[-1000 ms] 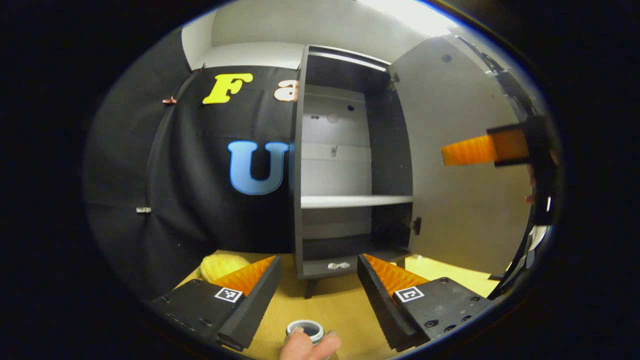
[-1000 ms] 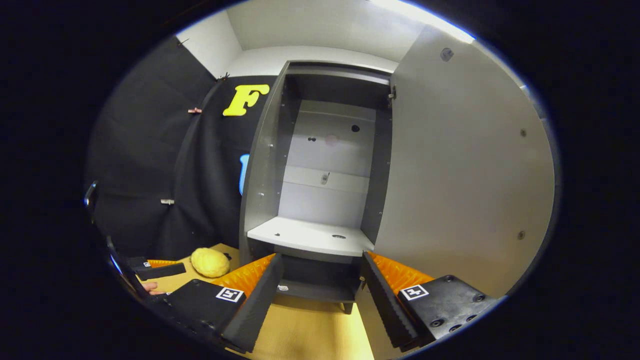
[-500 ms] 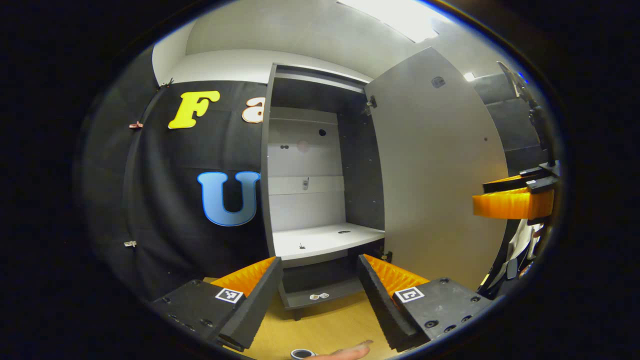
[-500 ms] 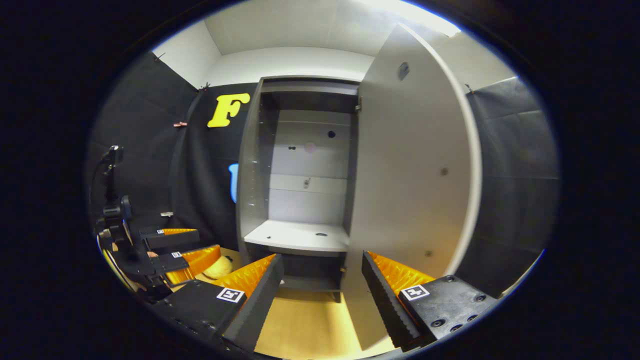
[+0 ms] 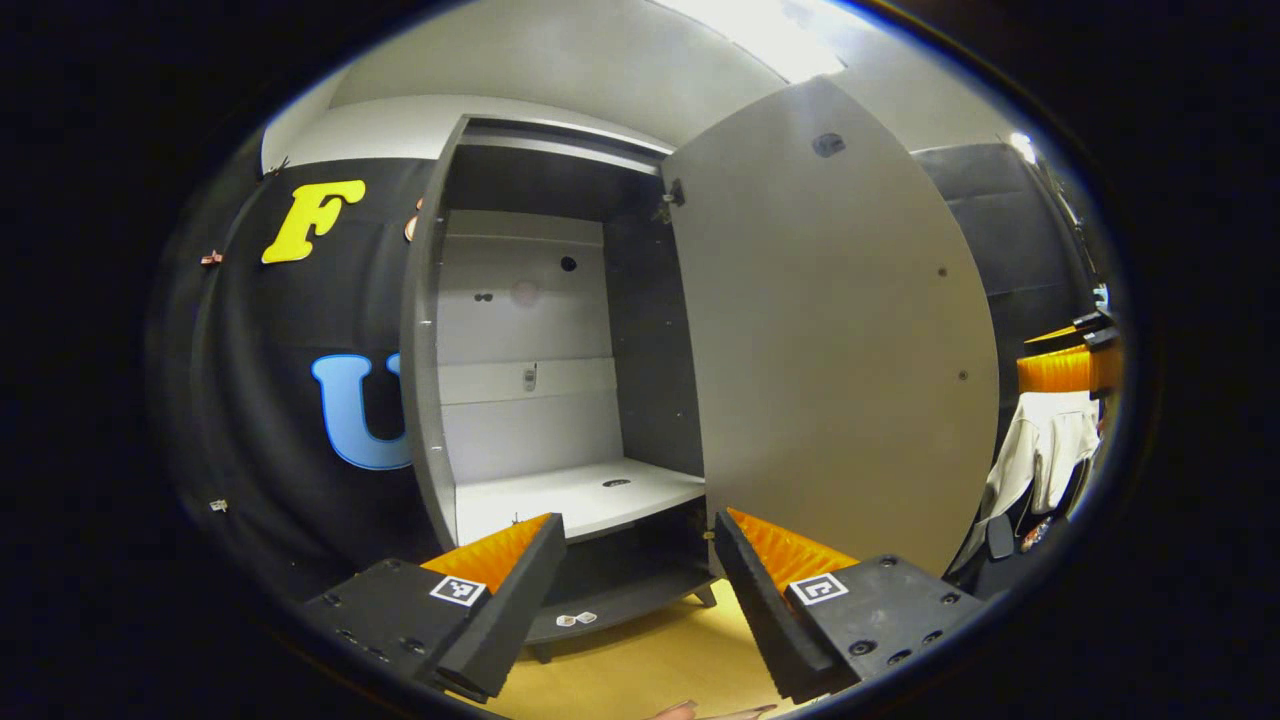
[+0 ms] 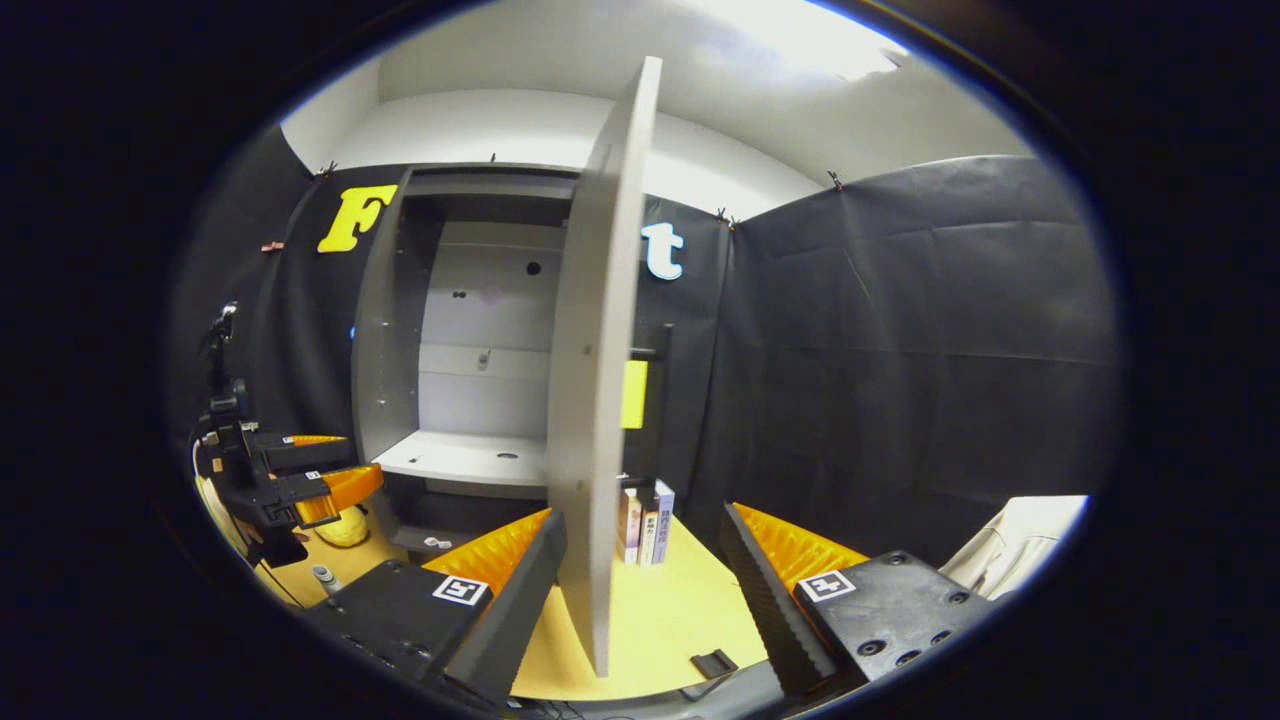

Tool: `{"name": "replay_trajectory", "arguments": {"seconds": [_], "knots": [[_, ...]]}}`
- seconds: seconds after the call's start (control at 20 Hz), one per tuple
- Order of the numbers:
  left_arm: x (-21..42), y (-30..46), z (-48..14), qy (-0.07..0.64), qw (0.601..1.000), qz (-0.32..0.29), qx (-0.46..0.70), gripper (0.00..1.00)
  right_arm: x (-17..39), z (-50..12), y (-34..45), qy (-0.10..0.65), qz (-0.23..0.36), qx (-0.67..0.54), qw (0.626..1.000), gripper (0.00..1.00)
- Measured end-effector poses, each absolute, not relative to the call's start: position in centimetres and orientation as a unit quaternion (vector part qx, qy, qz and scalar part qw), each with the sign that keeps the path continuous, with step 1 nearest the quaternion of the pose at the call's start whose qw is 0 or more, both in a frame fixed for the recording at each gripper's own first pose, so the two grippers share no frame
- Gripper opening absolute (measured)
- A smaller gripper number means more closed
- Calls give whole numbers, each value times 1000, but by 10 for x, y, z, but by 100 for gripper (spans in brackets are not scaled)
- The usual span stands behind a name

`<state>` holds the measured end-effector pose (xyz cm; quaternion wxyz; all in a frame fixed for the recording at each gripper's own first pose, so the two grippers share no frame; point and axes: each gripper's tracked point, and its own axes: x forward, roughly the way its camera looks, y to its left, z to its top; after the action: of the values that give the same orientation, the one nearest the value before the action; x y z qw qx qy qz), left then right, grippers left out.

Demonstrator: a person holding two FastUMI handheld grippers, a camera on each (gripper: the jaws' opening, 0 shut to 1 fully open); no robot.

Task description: Open the cabinet door with the right hand, grasp the bottle in the cabinet with the left hand and place it on the coaster, then close the cabinet door with the right hand.

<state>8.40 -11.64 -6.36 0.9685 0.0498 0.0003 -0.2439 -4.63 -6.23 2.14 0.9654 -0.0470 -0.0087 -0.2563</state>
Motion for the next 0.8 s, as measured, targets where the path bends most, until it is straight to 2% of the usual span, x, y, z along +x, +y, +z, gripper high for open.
{"name": "replay_trajectory", "arguments": {"seconds": [0.05,0.15,0.3,0.35,0.45,0.5,0.55,0.7,0.75,0.8], "knots": [[84,-126,-62,3,969,-241,46,94,-40,26,-77,-16,-254,-43,966,97],[85,-144,-57,2,973,-230,27,93,-26,33,-93,-29,-230,-36,972,94],[88,-156,-57,8,981,-196,8,91,-10,36,-101,-30,-174,-25,984,94],[88,-159,-57,10,983,-184,6,90,-4,35,-101,-28,-152,-20,988,99],[86,-161,-63,18,987,-161,8,91,6,33,-96,-22,-105,-10,994,97],[84,-160,-66,23,988,-151,12,91,8,33,-97,-21,-91,-4,996,100],[81,-160,-68,27,989,-143,15,91,8,33,-100,-18,-79,5,997,90],[75,-153,-75,34,992,-124,15,91,8,32,-100,-7,-61,30,998,100],[73,-151,-76,36,992,-119,13,91,9,32,-99,-5,-60,33,998,95],[72,-148,-77,37,993,-115,9,91,10,34,-94,-10,-52,28,998,96]]}}
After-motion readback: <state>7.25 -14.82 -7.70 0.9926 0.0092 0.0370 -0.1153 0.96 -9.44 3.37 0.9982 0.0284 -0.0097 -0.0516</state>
